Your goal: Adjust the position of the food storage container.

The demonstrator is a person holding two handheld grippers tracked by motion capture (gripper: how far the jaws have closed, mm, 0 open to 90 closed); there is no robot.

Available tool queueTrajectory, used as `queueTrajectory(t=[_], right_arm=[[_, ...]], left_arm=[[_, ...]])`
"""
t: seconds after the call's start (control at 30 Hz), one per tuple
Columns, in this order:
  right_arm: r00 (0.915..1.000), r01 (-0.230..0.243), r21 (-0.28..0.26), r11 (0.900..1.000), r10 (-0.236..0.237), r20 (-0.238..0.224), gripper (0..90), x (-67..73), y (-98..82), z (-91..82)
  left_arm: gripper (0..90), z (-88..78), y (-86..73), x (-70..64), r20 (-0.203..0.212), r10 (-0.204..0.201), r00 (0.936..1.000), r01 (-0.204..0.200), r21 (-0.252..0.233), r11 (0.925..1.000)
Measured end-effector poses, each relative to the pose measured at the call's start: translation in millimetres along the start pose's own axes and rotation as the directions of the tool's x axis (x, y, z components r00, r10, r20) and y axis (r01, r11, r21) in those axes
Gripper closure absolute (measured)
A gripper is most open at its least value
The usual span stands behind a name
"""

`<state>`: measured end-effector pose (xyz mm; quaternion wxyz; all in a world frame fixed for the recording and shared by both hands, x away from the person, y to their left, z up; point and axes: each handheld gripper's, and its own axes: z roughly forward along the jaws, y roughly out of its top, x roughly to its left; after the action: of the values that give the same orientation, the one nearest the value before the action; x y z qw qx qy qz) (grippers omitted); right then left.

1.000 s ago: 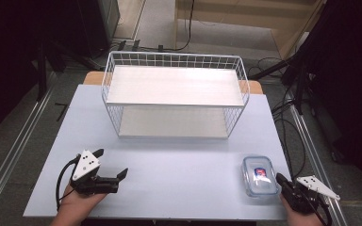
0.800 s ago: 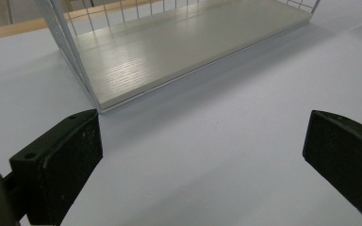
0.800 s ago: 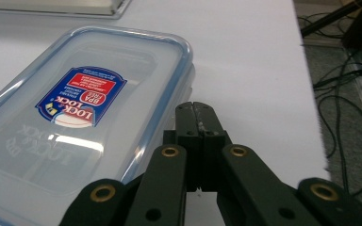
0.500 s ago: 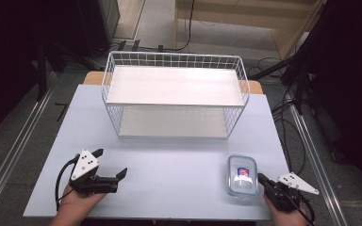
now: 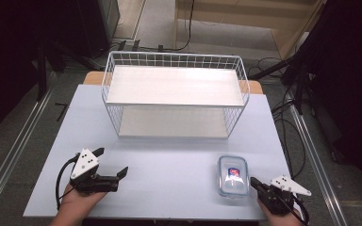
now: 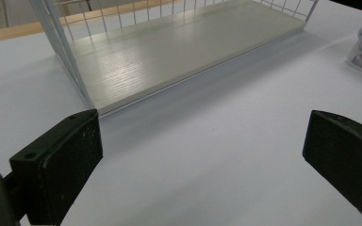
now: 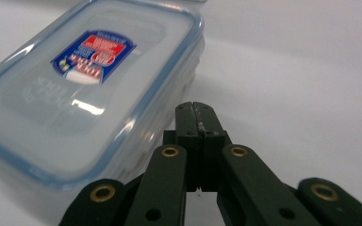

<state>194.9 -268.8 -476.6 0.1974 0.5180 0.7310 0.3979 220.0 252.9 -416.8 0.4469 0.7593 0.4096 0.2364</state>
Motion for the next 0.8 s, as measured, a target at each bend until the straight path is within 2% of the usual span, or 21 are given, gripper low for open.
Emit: queueTrajectory(t=[0.13,0.2,0.37,0.47,0.63,0.8], right_arm=[[0.9999,0.000,0.028,1.000,0.000,-0.015,90.0,3.2,-7.7,-6.3],[0.9994,0.017,0.053,0.998,-0.015,-0.031,90.0,9.8,-11.7,-7.3],[0.9975,0.055,0.075,0.996,-0.051,-0.050,90.0,20.0,-12.1,-2.9],[0.9939,0.093,0.094,0.991,-0.087,-0.069,90.0,28.8,-9.0,6.3],[0.9869,0.135,0.098,0.986,-0.125,-0.101,90.0,41.6,1.3,23.1],[0.9745,0.181,0.096,0.979,-0.165,-0.152,90.0,57.0,14.4,41.8]], left_arm=[[0.0,5.0,5.4,-4.2,0.014,0.010,0.9999,-0.009,-0.011,0.9999],[0.0,7.9,7.7,-6.8,0.022,0.015,0.9996,-0.015,-0.015,0.9998],[0.0,10.7,8.4,-10.4,0.033,0.026,0.9991,-0.025,-0.009,0.9996],[0.0,6.5,6.5,-9.5,0.020,0.027,0.9995,-0.026,-0.014,0.9996],[0.0,-4.9,-1.5,-1.8,-0.012,0.006,0.9999,-0.006,-0.006,1.0000],[0.0,-21.3,-10.4,8.1,-0.055,-0.023,0.9982,0.023,-0.014,0.9996]])
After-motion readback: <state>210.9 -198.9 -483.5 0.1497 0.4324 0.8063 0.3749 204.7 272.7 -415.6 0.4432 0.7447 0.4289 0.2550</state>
